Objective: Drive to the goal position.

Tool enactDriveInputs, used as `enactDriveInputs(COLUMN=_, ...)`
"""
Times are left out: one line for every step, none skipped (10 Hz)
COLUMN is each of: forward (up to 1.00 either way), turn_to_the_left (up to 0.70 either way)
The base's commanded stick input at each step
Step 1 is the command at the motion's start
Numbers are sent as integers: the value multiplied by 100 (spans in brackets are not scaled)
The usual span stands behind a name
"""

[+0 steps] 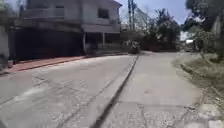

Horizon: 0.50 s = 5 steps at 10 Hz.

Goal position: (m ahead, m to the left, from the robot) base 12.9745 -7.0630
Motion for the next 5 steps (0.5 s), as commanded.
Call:
enactDriveInputs(forward=100, turn_to_the_left=-17)
enactDriveInputs(forward=100, turn_to_the_left=-39)
enactDriveInputs(forward=100, turn_to_the_left=-39)
enactDriveInputs(forward=100, turn_to_the_left=-39)
enactDriveInputs(forward=100, turn_to_the_left=-39)
